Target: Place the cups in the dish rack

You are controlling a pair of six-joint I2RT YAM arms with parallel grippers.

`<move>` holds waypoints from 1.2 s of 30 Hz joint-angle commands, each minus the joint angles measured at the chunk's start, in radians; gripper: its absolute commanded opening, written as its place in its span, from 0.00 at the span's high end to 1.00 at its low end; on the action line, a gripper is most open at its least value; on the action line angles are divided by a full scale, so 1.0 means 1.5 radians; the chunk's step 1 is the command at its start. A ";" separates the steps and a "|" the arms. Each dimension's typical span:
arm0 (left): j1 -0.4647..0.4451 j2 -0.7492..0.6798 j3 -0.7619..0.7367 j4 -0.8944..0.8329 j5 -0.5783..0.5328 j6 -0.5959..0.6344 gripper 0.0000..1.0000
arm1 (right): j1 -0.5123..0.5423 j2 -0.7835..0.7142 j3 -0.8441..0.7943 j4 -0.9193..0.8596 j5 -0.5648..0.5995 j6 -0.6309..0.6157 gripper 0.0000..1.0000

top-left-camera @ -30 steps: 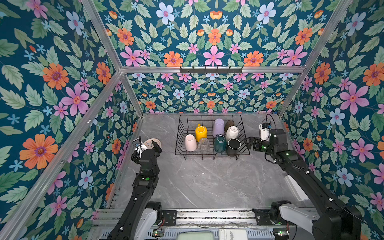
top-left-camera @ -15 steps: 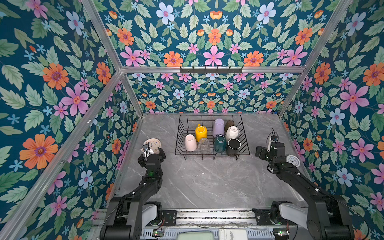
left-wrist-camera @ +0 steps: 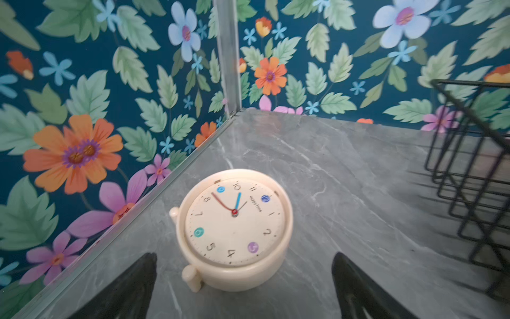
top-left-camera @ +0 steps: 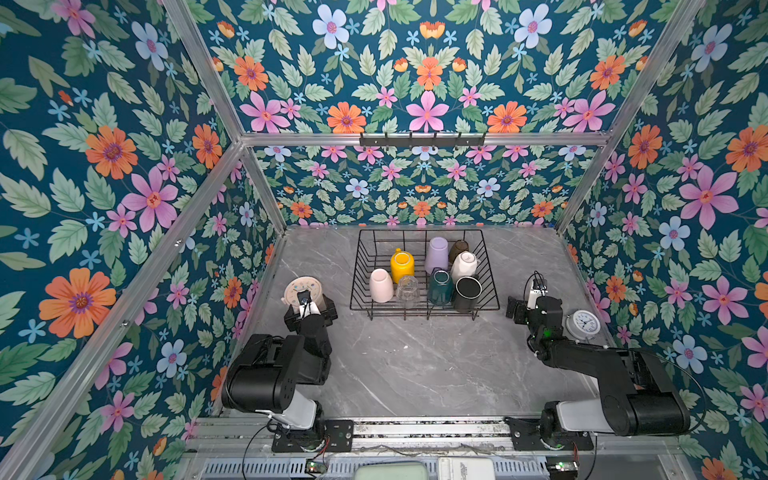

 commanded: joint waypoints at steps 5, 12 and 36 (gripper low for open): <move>-0.001 0.013 0.038 0.013 0.030 0.036 0.00 | -0.001 0.015 -0.028 0.128 -0.022 -0.016 0.01; 0.016 0.061 0.036 0.061 0.103 0.048 0.00 | -0.001 0.034 -0.037 0.165 -0.021 -0.018 0.01; 0.042 0.052 0.066 -0.013 0.096 0.009 0.00 | 0.000 0.031 -0.035 0.155 -0.020 -0.017 0.01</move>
